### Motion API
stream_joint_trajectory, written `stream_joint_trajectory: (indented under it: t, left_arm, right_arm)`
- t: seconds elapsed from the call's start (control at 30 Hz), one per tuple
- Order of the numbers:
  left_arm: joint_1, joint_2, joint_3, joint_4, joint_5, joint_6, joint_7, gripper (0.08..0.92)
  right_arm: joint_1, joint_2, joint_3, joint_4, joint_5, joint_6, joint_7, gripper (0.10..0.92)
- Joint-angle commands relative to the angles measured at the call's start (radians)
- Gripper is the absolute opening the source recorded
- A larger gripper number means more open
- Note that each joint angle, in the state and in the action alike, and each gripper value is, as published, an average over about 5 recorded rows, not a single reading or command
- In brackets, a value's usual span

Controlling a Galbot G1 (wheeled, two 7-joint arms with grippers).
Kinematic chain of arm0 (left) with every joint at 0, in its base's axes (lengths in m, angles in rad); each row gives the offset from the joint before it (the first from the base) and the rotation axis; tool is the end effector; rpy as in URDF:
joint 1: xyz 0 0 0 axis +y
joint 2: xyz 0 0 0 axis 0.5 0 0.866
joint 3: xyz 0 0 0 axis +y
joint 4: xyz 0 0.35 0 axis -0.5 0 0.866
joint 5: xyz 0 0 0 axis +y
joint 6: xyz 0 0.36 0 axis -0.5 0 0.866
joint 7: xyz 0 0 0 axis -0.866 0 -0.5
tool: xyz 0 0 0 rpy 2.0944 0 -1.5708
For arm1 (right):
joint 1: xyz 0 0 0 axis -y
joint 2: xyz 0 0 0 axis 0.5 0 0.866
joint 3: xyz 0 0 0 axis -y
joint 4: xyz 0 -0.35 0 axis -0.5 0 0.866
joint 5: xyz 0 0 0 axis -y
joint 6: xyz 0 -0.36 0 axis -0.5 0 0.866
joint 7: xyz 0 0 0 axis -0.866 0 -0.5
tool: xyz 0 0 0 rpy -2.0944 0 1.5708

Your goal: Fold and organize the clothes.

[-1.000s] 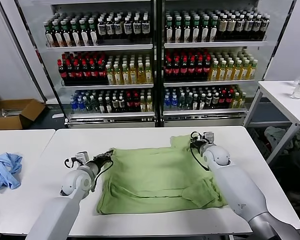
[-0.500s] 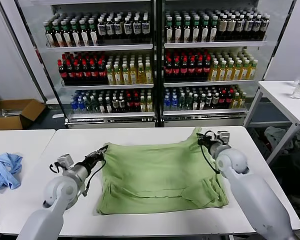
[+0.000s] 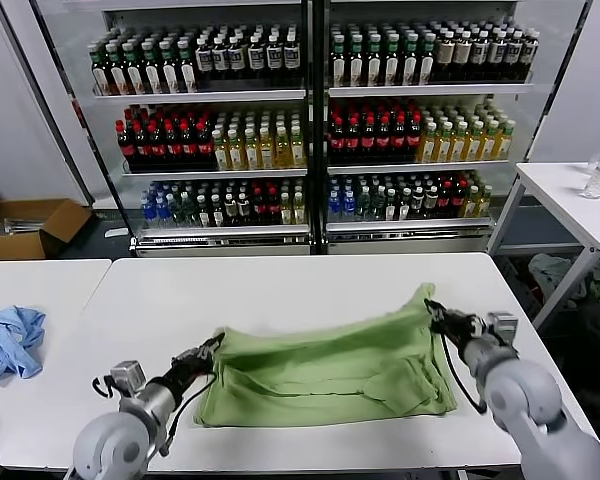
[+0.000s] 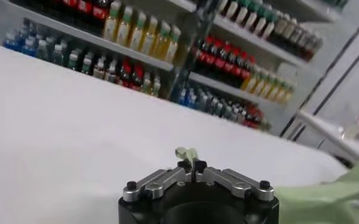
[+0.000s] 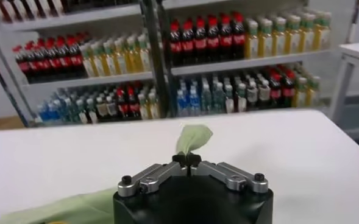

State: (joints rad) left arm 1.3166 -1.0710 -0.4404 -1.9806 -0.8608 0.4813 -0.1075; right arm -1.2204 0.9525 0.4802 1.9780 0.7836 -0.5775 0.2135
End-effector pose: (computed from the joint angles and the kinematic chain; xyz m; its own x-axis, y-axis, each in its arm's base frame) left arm 0.2654 0.0749 -0.2750 -0.8547 0.3148 0.4128 0.1689 0.9205 -0.3523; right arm 0.2947 -0.1086 -0.2316 -0.8866 -0.1255 0.4452 -0.0982 0.9916 0.0841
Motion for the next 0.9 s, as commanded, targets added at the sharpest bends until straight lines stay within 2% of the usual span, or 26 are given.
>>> stream_joint_trajectory:
  t: [0.03,0.13,0.23,0.37,0.6,0.77,0.9]
  left_arm:
    - [0.087,-0.004,0.017,-0.02,0.384,-0.003,0.024,0.086]
    - [0.098,-0.036,0.024,-0.064,0.458,-0.05,-0.013,0.107]
    - [0.142,-0.084,0.044,-0.097,0.566,-0.122,-0.083,0.175]
    - [0.211,-0.16,0.104,-0.078,0.729,-0.189,-0.151,0.296]
    - [0.193,-0.256,0.184,0.024,0.831,-0.188,-0.171,0.495]
    - [0.156,-0.266,0.187,0.079,0.811,-0.175,-0.16,0.623]
    - [0.151,-0.26,0.178,0.091,0.794,-0.15,-0.155,0.577]
  right_arm:
    - [-0.182,0.007,0.057,0.098,-0.1,-0.004,0.004,0.15]
    - [-0.172,0.011,0.053,0.114,-0.116,-0.001,0.004,0.223]
    - [-0.188,0.008,0.068,0.145,-0.129,0.008,-0.002,0.301]
    - [-0.212,0.012,0.079,0.17,-0.147,0.022,-0.003,0.44]
    - [-0.214,0.019,0.073,0.172,-0.157,0.025,-0.001,0.639]
    - [-0.208,0.012,0.074,0.175,-0.152,0.025,0.003,0.781]
    - [-0.209,0.006,0.079,0.177,-0.141,0.025,0.007,0.817]
